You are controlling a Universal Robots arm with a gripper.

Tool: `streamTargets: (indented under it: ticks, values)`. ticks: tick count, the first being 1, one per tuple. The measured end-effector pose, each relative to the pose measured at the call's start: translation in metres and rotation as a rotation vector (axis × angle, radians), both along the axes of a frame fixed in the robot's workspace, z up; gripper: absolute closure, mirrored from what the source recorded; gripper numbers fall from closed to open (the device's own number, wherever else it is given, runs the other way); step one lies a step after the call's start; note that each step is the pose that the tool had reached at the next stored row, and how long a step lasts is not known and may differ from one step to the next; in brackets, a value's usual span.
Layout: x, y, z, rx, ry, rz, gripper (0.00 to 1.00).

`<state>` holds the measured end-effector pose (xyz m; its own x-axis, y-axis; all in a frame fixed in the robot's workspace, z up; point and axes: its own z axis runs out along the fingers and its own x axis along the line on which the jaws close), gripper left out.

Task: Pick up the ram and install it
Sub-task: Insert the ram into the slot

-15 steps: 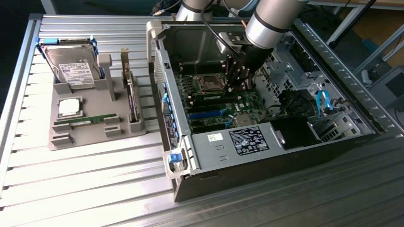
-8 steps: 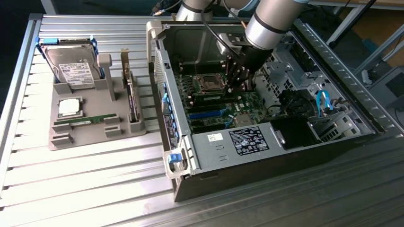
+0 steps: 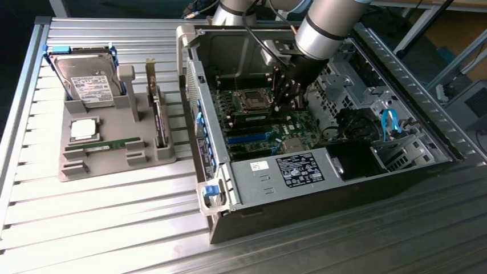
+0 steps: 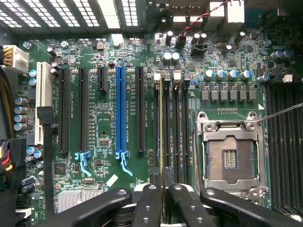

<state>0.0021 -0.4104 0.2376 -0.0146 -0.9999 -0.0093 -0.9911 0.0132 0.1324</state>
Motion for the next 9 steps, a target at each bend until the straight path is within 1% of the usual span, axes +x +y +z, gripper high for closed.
streamTargets:
  ticks: [2,9]
  values:
    - [-0.0001,0.0,0.0,0.0,-0.0014,0.001,0.87]
    - [-0.0013,0.0,0.0,0.0,-0.0026,0.004,0.87]
